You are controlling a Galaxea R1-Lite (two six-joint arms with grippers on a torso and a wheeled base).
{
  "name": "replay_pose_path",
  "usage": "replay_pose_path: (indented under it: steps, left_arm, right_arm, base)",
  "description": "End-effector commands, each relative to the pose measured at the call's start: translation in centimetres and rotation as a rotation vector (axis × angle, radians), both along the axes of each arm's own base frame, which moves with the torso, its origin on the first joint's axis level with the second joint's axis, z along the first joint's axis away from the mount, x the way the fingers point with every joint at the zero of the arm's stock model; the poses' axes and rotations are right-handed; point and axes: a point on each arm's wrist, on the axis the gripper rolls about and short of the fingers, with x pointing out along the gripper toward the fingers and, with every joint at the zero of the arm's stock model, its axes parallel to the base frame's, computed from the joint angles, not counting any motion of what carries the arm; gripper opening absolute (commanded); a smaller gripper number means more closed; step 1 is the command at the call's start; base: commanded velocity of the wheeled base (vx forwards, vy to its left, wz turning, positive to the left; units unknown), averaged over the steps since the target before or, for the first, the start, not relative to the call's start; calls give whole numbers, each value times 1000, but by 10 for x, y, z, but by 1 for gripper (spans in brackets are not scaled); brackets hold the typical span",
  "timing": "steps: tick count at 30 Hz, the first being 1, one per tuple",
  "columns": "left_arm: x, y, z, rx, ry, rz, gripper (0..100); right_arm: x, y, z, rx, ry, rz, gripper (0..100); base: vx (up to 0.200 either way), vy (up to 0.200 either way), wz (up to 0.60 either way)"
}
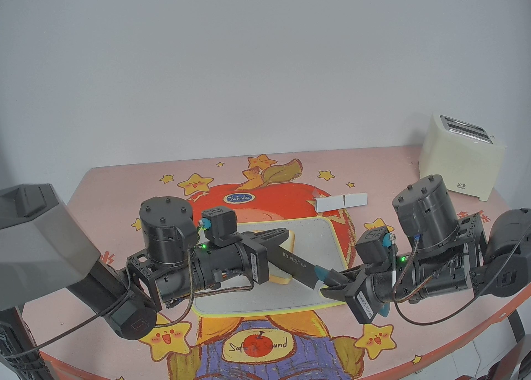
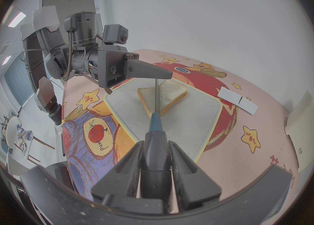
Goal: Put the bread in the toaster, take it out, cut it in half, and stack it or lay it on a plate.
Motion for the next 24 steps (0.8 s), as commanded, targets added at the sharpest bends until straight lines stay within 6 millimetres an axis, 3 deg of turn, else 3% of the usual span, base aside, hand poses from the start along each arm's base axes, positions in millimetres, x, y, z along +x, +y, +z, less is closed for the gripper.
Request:
replay_pose_path:
  steps: [1,4,12,15,24]
  left_arm:
    - [0,0,-2,3,5,0,0]
    - [1,0,-4,6,10,0,0]
    - [-1,0,1,-3,-3,-1,0]
    - [-2,2,6,-10,-13,-1,0]
    - [1,0,-6,12,17,3,0]
  right_arm:
    - [2,2,8,20,-21,1,0]
    - [3,3,11,27,-29,1,0]
    - [1,1,-8,-22,24,1,0]
    - [1,2,-8,-23,23,1,0]
    - [5,6,8,21,-22,-2,0]
  base:
    - [0,0,0]
    - [0,0,0]
    - [0,0,0]
    - [0,0,0]
    - [0,0,0]
